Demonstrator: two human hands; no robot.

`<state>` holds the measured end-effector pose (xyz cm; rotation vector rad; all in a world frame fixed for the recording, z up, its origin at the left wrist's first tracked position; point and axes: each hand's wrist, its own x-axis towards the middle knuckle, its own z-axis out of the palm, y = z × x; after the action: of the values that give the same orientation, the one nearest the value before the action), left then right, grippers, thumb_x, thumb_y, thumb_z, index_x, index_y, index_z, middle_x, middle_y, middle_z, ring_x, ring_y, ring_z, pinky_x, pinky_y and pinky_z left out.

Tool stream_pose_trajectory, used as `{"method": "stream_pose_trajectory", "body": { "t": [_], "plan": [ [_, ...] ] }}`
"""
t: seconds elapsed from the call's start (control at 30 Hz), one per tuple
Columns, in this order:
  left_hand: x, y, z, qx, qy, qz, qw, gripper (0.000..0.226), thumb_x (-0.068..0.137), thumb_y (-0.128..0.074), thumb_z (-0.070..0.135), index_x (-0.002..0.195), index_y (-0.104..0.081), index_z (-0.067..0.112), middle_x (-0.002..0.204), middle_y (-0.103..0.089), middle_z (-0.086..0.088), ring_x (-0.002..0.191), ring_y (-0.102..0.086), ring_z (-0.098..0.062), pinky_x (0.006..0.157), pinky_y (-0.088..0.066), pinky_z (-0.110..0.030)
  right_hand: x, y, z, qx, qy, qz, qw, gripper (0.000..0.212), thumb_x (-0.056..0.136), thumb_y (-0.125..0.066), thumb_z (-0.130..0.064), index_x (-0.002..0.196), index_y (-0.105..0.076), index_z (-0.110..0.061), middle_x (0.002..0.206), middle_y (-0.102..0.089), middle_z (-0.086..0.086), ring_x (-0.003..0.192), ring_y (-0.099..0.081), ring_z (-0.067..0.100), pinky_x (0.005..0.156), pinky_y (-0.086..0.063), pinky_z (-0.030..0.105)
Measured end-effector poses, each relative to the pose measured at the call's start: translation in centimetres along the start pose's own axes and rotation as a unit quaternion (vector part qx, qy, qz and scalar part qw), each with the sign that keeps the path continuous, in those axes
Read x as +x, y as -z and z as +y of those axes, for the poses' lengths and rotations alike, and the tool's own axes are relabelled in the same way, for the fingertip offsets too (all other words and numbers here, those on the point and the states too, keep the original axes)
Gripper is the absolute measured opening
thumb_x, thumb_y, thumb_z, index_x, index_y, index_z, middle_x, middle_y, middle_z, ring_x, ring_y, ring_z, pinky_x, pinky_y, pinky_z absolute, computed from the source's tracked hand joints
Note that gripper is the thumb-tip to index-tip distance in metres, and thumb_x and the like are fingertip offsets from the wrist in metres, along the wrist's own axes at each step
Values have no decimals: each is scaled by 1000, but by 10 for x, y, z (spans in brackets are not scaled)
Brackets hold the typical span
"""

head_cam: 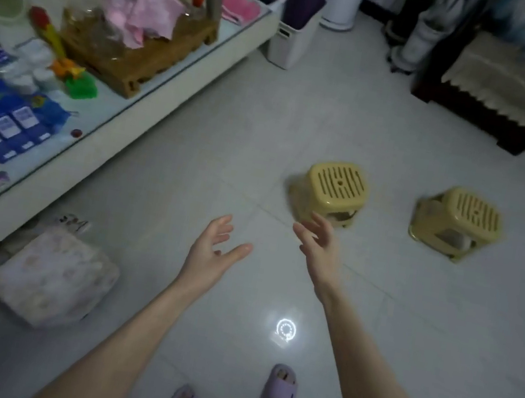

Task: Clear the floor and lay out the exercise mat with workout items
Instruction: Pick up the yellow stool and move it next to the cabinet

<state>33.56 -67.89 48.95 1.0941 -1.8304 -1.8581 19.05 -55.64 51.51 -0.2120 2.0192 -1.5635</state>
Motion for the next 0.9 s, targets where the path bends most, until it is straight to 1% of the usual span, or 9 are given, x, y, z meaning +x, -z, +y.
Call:
{"method": "stream_pose_trajectory", "body": {
  "t": [0.1,0.13,0.2,0.33,0.4,0.57,0.67,0.77,0.9],
  "plan": [
    [8,-54,11,11,-8,-32,999,57,75,-77,20,122,-46,29,117,-55,1,109,-54,-16,94,-42,-31,7,55,3,10,-4,28,1000,52,87,-67,-25,134,-47,-15,124,-59,7,108,-58,15,93,-47,34],
    [8,-59,14,7,-10,-37,999,58,75,-77,19,124,-46,27,118,-55,0,109,-54,-16,95,-42,-31,7,59,2,7,-5,30,1000,52,87,-66,-25,134,-47,-15,125,-59,7,109,-58,16,94,-47,35],
    [13,-108,22,16,-14,-58,998,60,76,-76,19,127,-46,23,119,-55,-1,110,-54,-16,94,-42,-29,16,105,3,20,-3,50,999,52,87,-66,-24,134,-47,-14,124,-59,7,107,-59,15,94,-47,34],
    [21,-200,37,21,-16,-73,997,58,77,-75,19,127,-46,24,121,-54,-1,110,-53,-14,78,-43,-11,47,198,5,41,-7,70,997,51,88,-66,-22,134,-47,-12,121,-60,7,102,-59,12,90,-47,29],
    [26,-230,42,19,-14,-77,997,56,78,-74,19,126,-46,25,122,-54,-2,111,-54,-15,74,-43,-8,60,230,6,45,-7,74,996,49,88,-66,-21,133,-48,-12,118,-60,6,97,-59,7,85,-48,25],
    [54,-307,52,27,-8,-72,997,56,77,-75,26,125,-46,29,121,-56,1,111,-55,-14,82,-42,-18,109,307,10,42,0,73,996,40,87,-66,-23,125,-51,-21,107,-61,-6,91,-59,1,70,-47,16],
    [77,-337,55,31,0,-63,998,56,76,-75,26,124,-46,28,118,-56,2,110,-55,-15,80,-42,-17,139,333,14,32,-1,67,997,41,87,-66,-26,125,-51,-23,104,-60,-13,88,-61,-4,65,-48,11],
    [108,-364,56,26,7,-54,998,54,75,-76,26,120,-47,31,114,-58,5,110,-56,-16,78,-42,-16,177,352,17,22,-9,62,998,44,86,-67,-27,127,-52,-20,108,-62,-6,91,-61,-2,68,-48,13],
    [159,-395,58,21,11,-45,999,44,73,-77,29,105,-51,44,106,-57,20,107,-57,-12,79,-43,-18,237,365,15,16,-17,53,998,50,86,-67,-27,132,-50,-15,114,-61,2,96,-59,4,74,-46,17]
  ]
}}
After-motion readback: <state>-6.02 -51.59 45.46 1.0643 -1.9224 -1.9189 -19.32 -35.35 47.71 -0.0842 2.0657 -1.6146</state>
